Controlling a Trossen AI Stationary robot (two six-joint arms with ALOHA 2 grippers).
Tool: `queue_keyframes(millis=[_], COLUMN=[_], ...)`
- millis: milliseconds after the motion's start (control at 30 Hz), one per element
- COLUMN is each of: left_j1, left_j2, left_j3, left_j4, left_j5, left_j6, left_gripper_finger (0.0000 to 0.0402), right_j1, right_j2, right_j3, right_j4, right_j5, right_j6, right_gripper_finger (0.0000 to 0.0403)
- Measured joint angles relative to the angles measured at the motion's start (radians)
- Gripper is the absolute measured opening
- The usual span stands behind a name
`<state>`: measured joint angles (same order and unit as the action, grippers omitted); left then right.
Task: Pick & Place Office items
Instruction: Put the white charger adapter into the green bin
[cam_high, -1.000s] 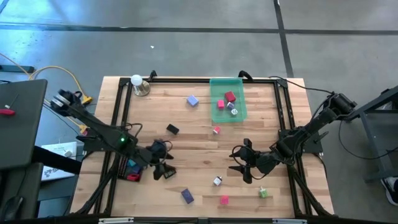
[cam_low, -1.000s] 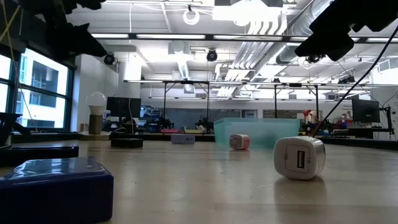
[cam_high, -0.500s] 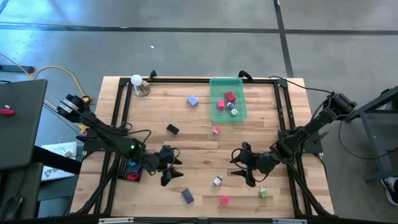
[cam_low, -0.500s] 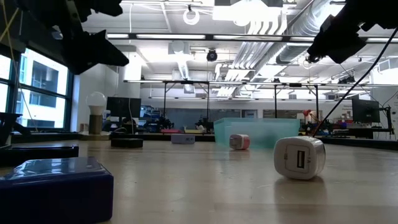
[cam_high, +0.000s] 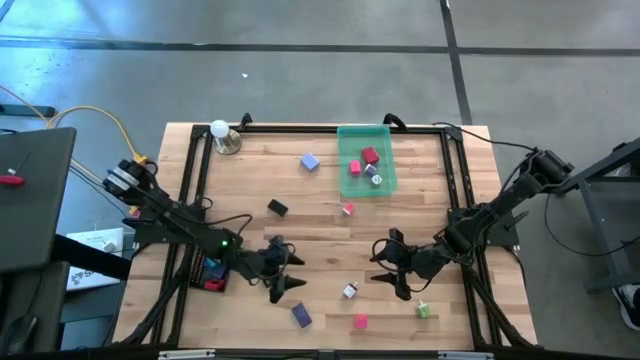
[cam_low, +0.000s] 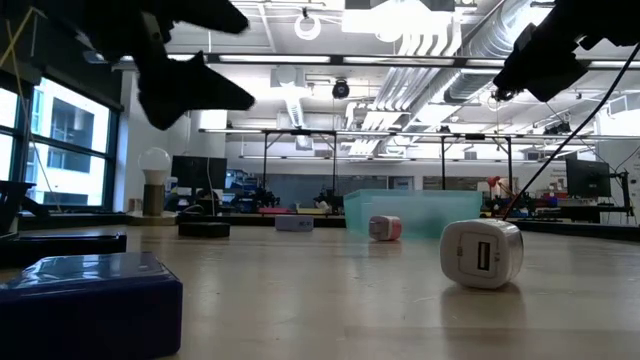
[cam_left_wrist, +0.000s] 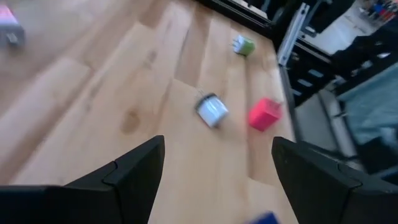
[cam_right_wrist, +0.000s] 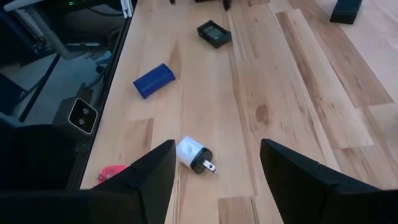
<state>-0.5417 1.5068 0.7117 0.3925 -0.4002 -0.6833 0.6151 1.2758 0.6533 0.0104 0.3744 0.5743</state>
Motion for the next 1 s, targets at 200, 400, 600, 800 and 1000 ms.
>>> queue_keyframes(millis=[200,400,600,800,1000], left_j1=[0.015,0.012,-0.02,-0.013,0.006], left_j2=[0.141,0.284,0.381,0.472,0.559], left_j3=[0.072,0.226,0.334,0.38,0.426], left_j4=[0.102,0.098,0.085,0.089,0.14], left_j5=[-0.023,-0.057,-0.144,-0.173,-0.122], left_j6=[0.251,0.411,0.511,0.395,0.398], left_gripper_finger=[0.0289,0.0289,0.0289,0.0289,0.0289], right_j1=[0.0,0.0,0.0,0.0,0.0], right_j2=[0.0,0.0,0.0,0.0,0.0], right_j3=[0.0,0.0,0.0,0.0,0.0], right_j4=[0.002,-0.006,-0.014,-0.023,-0.016], right_j5=[0.0,0.0,-0.001,-0.008,-0.008], right_j6=[-0.004,-0.004,-0.004,-0.004,-0.004], right_gripper_finger=[0.0223,0.0223,0.0223,0.0223,0.0223])
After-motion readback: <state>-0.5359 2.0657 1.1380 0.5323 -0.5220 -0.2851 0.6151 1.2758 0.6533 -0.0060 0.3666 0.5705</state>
